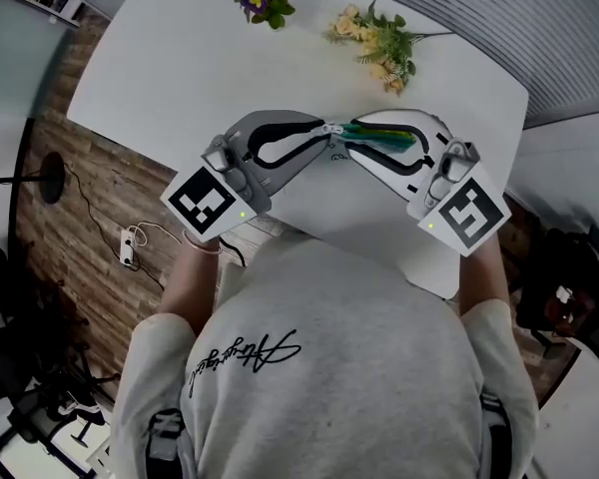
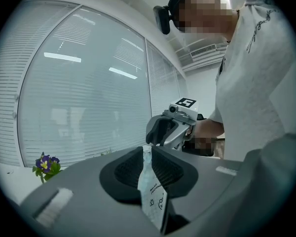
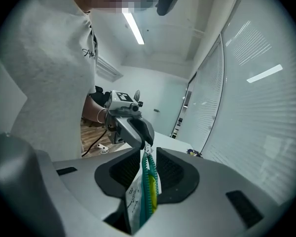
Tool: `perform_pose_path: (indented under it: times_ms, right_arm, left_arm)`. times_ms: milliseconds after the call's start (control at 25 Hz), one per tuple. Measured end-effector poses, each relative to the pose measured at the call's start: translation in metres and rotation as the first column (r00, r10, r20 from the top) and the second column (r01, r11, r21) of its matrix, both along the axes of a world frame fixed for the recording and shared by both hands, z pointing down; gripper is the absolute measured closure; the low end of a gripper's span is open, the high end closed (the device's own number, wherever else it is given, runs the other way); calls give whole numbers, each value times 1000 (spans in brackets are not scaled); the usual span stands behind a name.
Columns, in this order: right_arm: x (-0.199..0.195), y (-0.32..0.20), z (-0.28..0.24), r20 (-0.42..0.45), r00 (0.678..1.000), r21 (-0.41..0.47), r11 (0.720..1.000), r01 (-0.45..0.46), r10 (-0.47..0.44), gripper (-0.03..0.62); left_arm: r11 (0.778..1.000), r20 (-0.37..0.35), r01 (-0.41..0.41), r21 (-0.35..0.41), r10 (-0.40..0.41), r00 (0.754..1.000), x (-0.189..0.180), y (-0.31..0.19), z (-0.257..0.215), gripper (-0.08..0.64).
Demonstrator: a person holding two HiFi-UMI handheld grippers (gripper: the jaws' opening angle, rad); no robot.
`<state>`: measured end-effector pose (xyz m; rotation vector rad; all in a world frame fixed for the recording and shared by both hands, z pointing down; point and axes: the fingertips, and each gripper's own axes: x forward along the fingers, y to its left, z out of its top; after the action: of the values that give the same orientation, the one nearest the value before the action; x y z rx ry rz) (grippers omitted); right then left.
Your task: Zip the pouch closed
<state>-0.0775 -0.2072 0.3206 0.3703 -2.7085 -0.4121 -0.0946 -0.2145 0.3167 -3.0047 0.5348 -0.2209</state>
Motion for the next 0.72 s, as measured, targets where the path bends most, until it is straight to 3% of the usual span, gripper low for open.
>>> perform_pose_path:
  times_ms: [160, 320, 520, 720]
  right_arm:
    - [1, 1, 9, -5, 1000, -7, 1000, 4, -4, 520]
    - [2, 1, 4, 111, 994, -46, 999, -10, 15, 543]
    - [0, 5, -11, 274, 961, -68, 998, -3, 22, 552]
    - [3, -1, 4, 214, 974, -34, 997, -70, 75, 554]
  left_arm:
    - [999, -32, -47, -16, 47, 998, 8, 7, -5, 506]
    - [993, -113, -91, -80, 81, 990, 9, 8, -13, 511]
    - [977, -228, -200, -79, 178, 957, 16, 21, -38, 523]
    - [985, -147, -169, -40, 162, 976, 23, 15, -27, 525]
